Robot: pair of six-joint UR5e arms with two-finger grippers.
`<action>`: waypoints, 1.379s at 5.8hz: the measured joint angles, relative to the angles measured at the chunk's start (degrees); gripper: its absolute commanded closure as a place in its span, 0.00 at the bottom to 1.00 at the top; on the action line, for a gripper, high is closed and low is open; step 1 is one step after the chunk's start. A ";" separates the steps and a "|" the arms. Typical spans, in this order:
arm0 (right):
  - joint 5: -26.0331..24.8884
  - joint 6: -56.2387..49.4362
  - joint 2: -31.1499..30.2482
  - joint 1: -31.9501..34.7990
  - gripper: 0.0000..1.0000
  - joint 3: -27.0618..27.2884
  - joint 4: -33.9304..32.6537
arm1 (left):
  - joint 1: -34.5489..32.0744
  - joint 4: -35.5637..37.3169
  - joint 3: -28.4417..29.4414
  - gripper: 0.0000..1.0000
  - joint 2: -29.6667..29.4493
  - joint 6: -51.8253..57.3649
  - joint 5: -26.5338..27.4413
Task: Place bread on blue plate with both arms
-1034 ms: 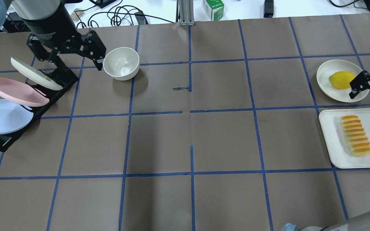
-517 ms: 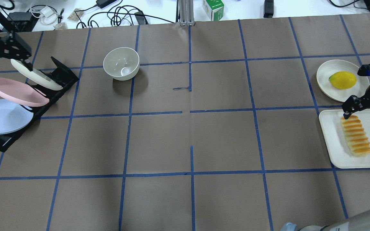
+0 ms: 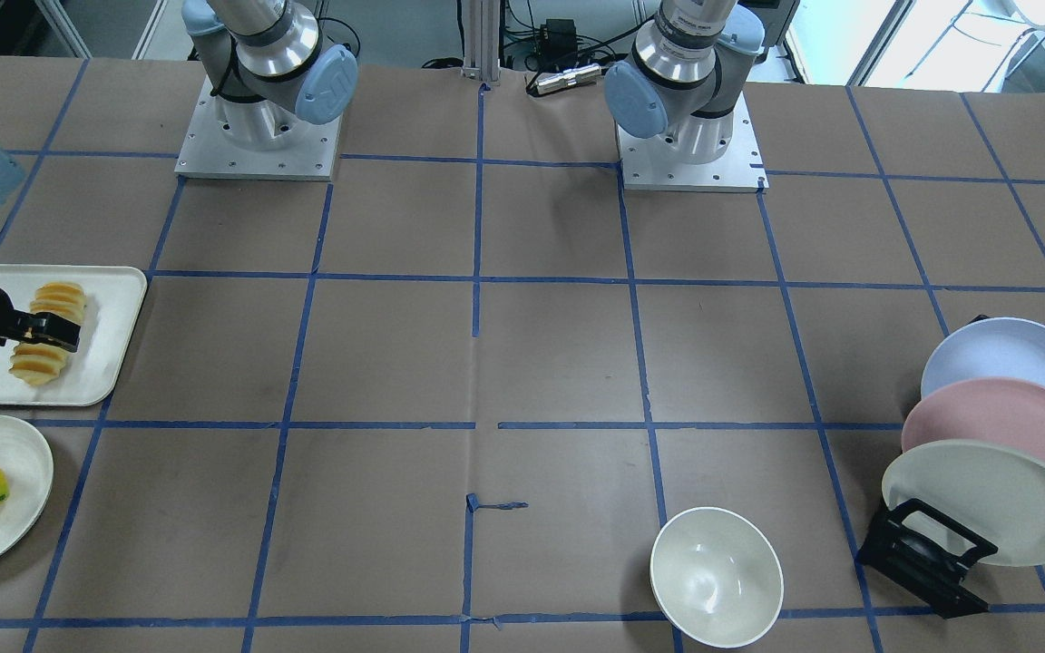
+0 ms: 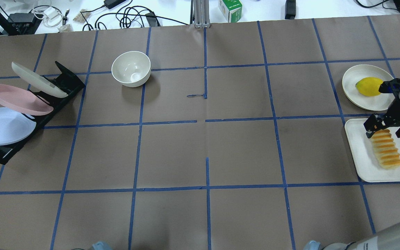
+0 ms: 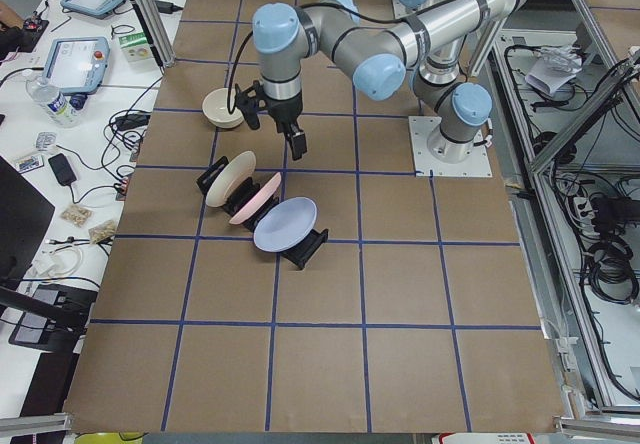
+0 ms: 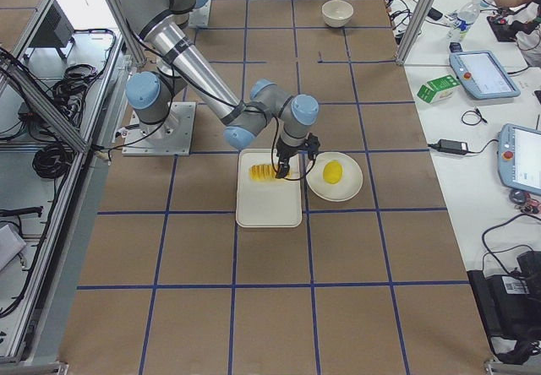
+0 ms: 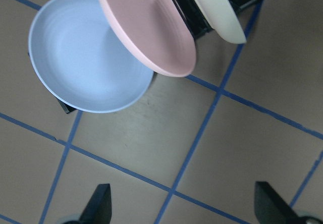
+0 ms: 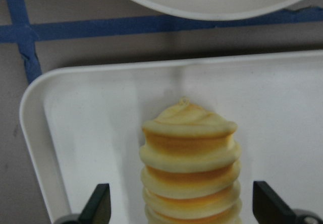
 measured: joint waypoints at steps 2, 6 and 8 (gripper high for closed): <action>-1.00 -0.33 1.11 0.00 0.07 0.14 -0.61 | 4.87 4.06 -0.46 0.01 -5.37 0.93 0.12; -3.40 -1.03 1.59 0.02 1.00 0.11 -0.66 | 7.21 7.87 -0.77 0.39 -13.50 1.53 1.66; -3.21 -0.96 1.09 0.04 1.00 -0.45 -0.08 | 7.31 8.27 -0.72 1.00 -15.50 1.33 3.52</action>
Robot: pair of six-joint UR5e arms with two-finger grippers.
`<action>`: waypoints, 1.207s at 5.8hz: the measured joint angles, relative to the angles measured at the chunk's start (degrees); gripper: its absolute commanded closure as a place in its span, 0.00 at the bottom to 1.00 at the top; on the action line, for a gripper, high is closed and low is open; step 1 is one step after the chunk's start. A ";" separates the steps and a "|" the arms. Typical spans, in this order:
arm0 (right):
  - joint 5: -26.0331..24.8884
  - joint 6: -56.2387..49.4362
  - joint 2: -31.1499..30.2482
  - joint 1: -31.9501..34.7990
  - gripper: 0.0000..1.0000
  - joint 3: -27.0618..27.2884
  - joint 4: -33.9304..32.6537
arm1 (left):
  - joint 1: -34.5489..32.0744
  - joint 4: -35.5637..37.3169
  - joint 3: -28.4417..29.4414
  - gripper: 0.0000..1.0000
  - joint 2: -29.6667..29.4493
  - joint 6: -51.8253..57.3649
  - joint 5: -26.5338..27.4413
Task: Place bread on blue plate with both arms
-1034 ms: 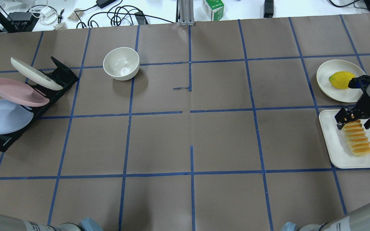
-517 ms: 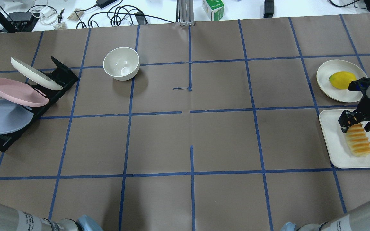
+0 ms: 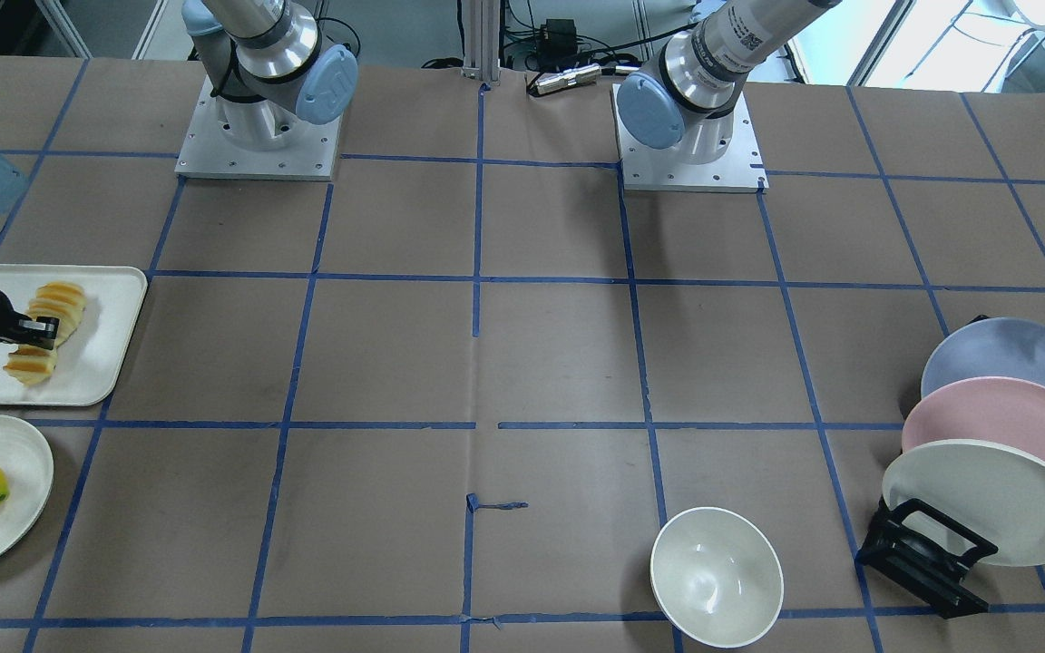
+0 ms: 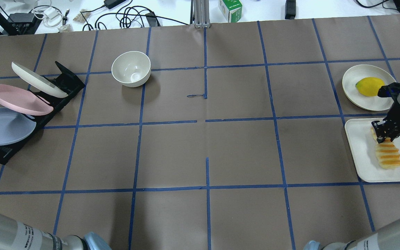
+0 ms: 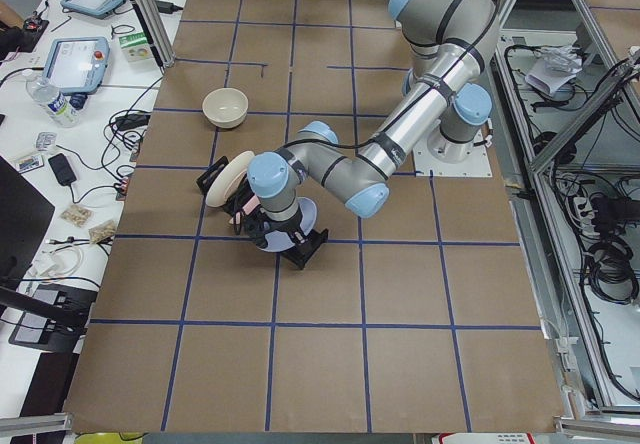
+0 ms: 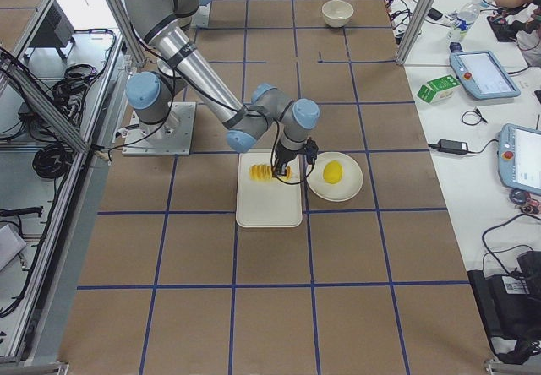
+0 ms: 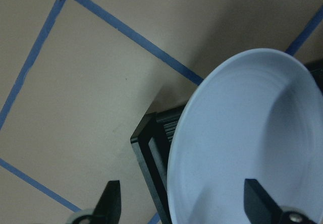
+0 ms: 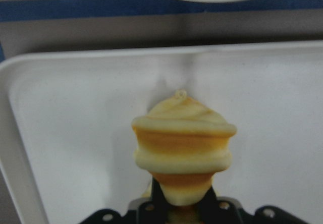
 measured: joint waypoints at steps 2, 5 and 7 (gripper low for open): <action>0.08 0.33 -2.15 0.21 1.00 -2.77 4.34 | 0.06 -0.54 0.03 1.00 0.03 0.17 2.33; 1.82 3.63 -6.85 2.82 1.00 -15.27 22.41 | -0.02 -6.59 1.30 1.00 3.47 0.02 6.73; 5.15 12.03 -7.98 10.15 1.00 -19.58 29.29 | 0.06 -16.50 1.53 1.00 7.96 -0.17 8.74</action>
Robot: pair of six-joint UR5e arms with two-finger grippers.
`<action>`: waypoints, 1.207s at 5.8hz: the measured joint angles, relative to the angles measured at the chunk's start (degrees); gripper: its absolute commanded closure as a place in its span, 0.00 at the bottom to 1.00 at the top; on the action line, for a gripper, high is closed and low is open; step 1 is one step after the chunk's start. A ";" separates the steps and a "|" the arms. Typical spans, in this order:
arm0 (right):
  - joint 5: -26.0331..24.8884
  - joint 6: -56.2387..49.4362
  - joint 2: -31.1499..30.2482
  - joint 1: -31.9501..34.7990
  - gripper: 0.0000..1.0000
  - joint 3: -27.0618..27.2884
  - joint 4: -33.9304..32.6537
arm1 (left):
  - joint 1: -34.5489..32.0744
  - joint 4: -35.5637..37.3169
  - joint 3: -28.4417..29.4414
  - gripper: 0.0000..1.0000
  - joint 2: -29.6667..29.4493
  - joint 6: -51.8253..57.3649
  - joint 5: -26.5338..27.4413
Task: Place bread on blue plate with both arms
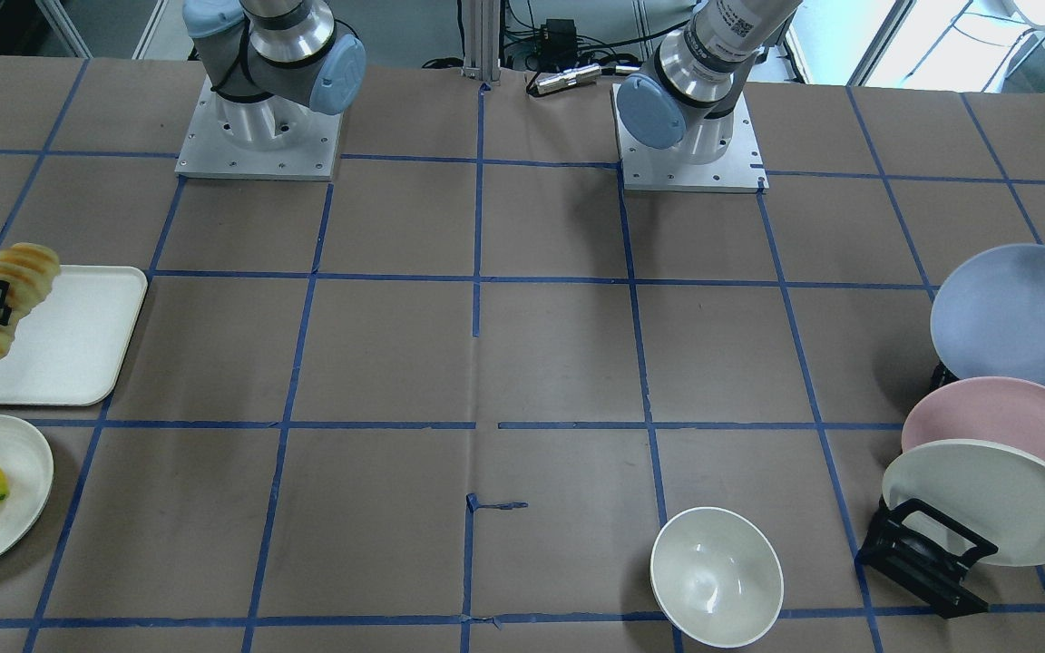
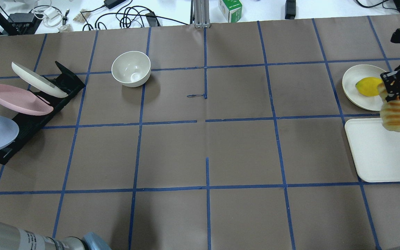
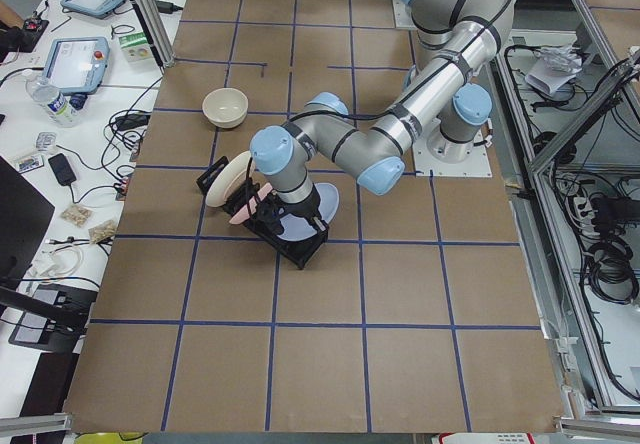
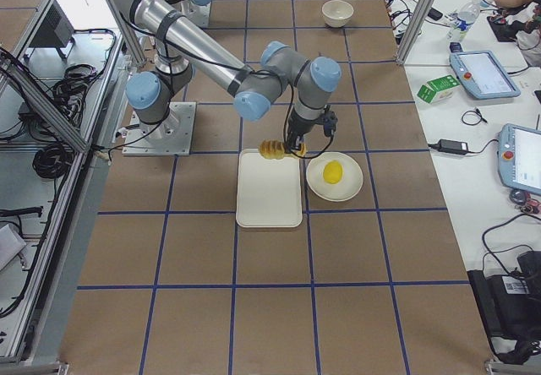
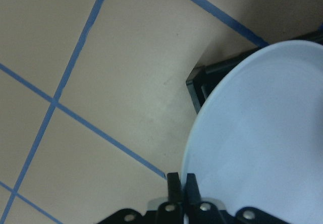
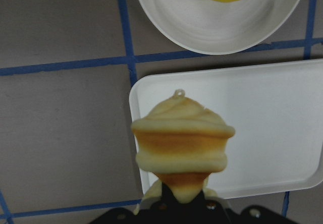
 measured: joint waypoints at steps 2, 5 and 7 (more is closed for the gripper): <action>3.74 7.96 -2.56 6.42 1.00 -2.66 5.07 | -1.44 -14.75 -0.98 1.00 5.64 -2.23 -2.78; 4.76 16.35 -4.06 16.30 1.00 -4.55 7.10 | -15.79 -18.65 -6.11 1.00 11.66 -14.15 -17.74; 4.96 20.90 -4.02 22.28 1.00 -4.86 6.97 | -30.89 -7.28 -10.31 1.00 12.77 -27.87 -24.18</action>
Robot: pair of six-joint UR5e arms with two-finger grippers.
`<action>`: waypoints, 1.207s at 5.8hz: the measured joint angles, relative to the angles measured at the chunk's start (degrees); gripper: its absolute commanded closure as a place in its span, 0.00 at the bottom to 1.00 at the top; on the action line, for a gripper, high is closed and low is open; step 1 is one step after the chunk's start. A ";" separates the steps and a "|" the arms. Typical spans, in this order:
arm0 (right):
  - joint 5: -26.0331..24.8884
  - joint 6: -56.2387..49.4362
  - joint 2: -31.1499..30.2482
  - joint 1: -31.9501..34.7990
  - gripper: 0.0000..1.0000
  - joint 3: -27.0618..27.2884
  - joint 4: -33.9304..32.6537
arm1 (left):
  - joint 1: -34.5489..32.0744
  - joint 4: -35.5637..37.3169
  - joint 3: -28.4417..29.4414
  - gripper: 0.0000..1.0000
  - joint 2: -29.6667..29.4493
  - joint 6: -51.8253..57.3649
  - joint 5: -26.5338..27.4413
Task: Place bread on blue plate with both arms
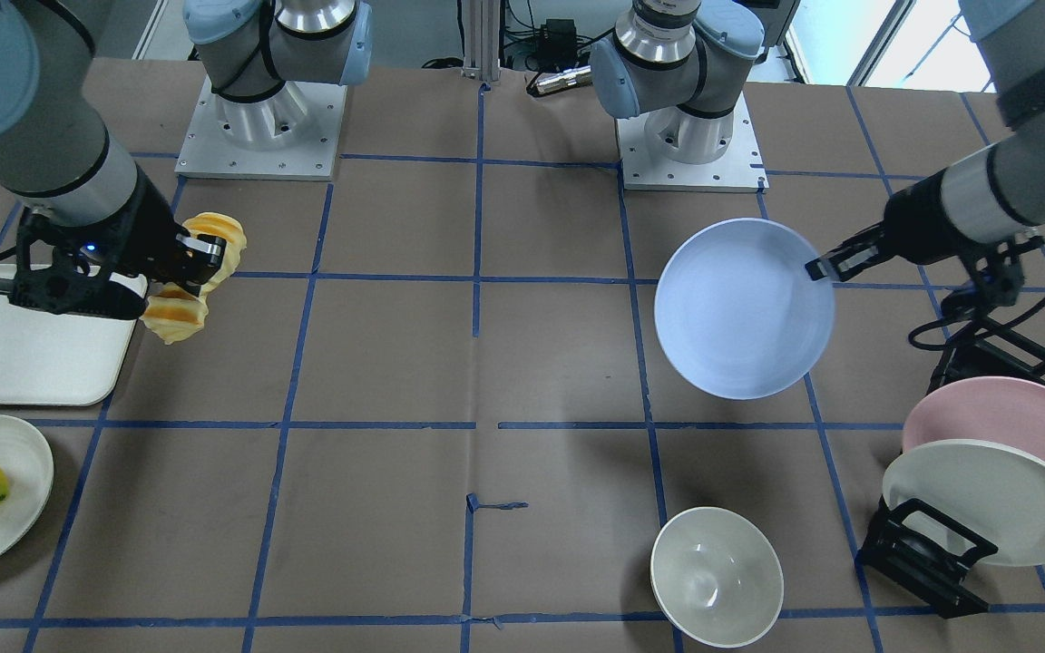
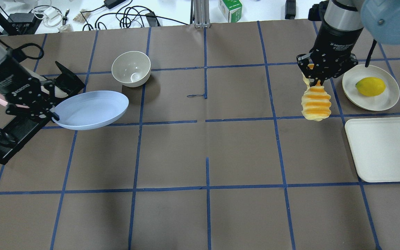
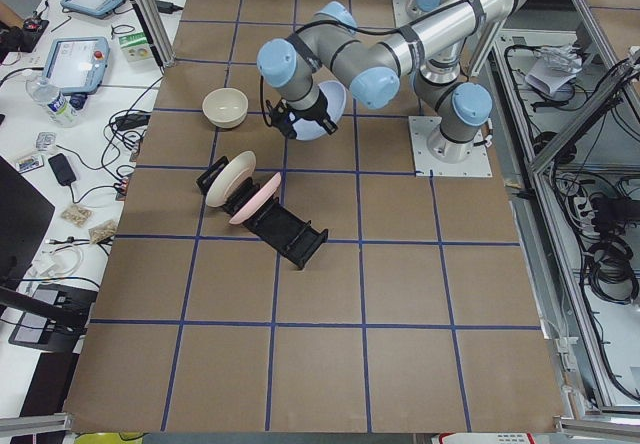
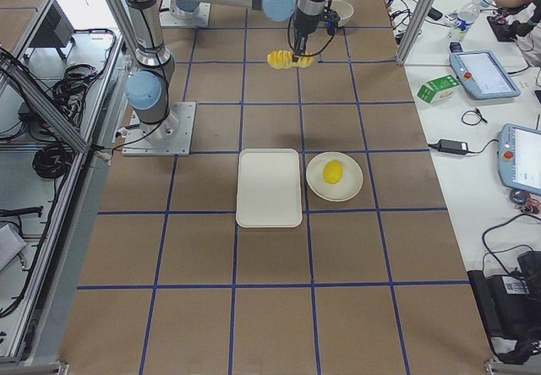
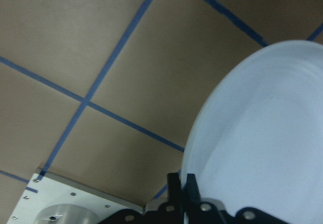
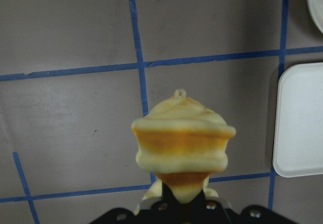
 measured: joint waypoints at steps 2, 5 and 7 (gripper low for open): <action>0.05 1.28 0.95 4.12 1.00 0.20 -0.89 | -13.56 23.14 -7.16 1.00 -2.37 -16.82 -1.33; 1.68 1.52 3.45 5.57 1.00 0.67 -1.95 | -26.84 54.09 -18.64 1.00 -10.21 -26.47 -6.45; 4.90 4.16 6.89 8.67 1.00 0.74 -8.21 | -30.44 57.48 -19.83 0.53 -14.56 -23.77 -7.00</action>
